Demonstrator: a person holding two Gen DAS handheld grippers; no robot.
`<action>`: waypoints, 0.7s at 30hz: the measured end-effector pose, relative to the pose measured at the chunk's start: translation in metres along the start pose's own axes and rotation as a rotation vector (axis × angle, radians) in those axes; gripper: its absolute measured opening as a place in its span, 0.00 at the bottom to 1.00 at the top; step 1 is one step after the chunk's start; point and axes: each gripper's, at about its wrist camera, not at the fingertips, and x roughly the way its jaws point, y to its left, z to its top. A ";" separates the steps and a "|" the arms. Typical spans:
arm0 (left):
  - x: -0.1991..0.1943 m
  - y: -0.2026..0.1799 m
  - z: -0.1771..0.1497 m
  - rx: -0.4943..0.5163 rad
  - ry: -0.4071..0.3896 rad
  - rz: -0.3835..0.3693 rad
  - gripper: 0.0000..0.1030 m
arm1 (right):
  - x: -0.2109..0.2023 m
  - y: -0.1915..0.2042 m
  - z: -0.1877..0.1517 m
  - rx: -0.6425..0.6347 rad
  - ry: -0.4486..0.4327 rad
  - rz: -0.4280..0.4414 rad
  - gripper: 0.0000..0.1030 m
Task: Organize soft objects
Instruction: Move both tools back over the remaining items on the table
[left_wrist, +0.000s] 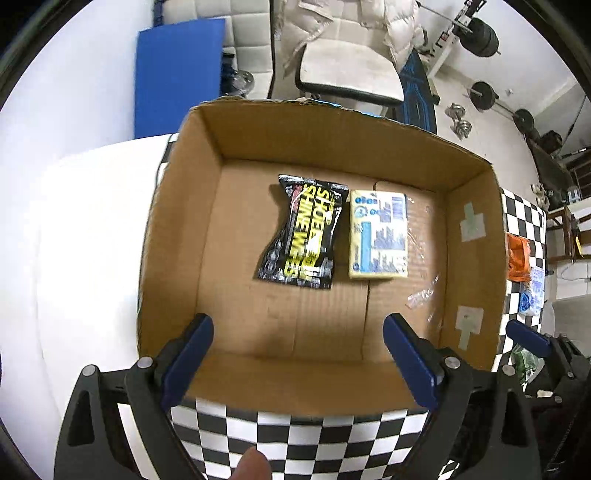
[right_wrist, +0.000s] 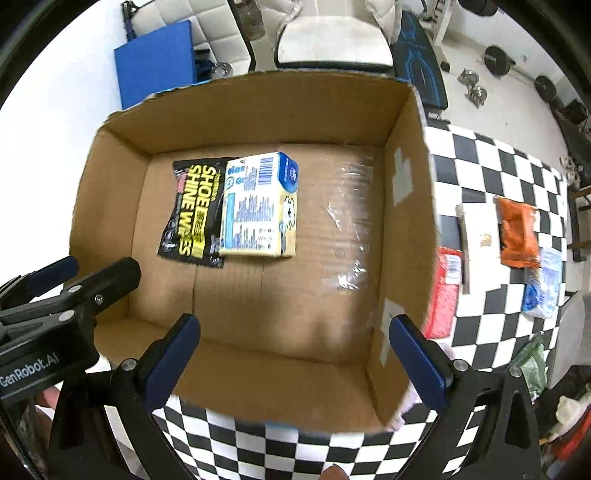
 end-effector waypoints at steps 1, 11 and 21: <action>-0.005 -0.001 -0.004 -0.004 -0.011 0.001 0.91 | -0.008 0.000 -0.006 -0.010 -0.015 -0.002 1.00; -0.066 -0.025 -0.045 -0.001 -0.115 0.025 0.91 | -0.071 -0.007 -0.046 -0.043 -0.115 0.053 1.00; -0.095 -0.165 -0.056 0.228 -0.123 -0.119 0.91 | -0.133 -0.132 -0.092 0.041 -0.140 0.011 1.00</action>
